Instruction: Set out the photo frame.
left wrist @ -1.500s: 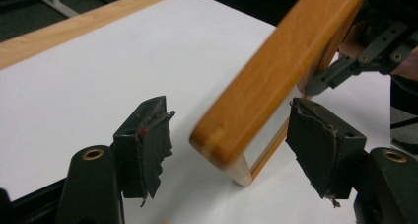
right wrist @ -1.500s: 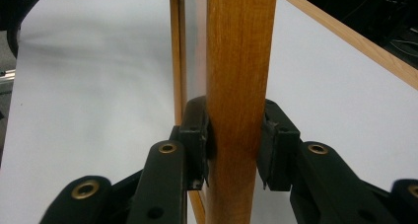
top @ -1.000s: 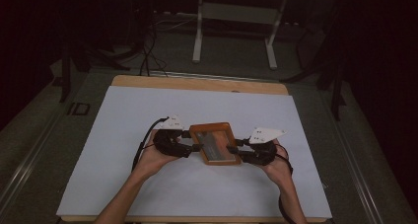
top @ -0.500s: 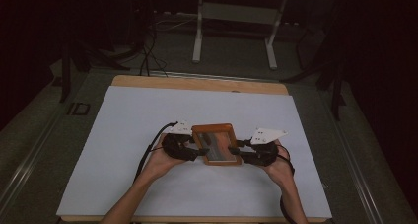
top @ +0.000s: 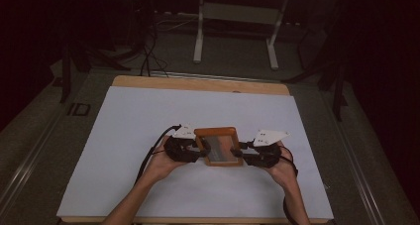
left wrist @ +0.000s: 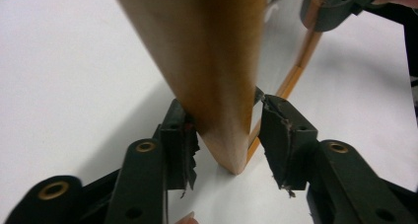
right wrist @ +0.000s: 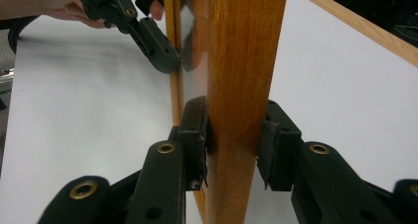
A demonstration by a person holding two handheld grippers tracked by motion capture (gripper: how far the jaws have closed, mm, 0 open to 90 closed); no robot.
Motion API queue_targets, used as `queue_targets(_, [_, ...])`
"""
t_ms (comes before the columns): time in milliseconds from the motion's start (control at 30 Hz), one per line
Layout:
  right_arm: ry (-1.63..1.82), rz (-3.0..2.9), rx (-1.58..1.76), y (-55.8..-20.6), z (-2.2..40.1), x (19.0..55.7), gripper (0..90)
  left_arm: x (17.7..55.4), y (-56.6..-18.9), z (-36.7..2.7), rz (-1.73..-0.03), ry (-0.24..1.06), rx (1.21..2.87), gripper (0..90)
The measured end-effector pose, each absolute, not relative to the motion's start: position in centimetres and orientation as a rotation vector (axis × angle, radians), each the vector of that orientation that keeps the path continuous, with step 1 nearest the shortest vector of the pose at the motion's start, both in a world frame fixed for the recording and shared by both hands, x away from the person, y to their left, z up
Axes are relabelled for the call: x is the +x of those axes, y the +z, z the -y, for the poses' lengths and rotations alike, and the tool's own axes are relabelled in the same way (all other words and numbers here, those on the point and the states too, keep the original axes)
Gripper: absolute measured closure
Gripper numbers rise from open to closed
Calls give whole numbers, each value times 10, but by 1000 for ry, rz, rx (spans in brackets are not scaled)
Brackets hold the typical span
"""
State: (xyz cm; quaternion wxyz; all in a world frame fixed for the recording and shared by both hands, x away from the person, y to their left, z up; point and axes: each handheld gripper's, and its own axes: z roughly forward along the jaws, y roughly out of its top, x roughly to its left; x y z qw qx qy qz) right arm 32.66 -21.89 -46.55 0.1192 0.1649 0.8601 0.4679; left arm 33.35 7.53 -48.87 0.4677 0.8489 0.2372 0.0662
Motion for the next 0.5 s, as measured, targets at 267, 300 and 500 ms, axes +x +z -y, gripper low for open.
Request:
queue_targets(267, [1353, -2518, 492, -466, 220, 326, 658, 331, -488, -75, -591, 154, 2075, 620])
queue_targets(300, [1352, -2518, 491, -466, 220, 326, 658, 331, -488, -75, -594, 153, 2073, 620])
queue_targets(500, [1349, -2519, 487, -465, 219, 325, 650, 326, -487, -77, -614, 160, 2063, 628])
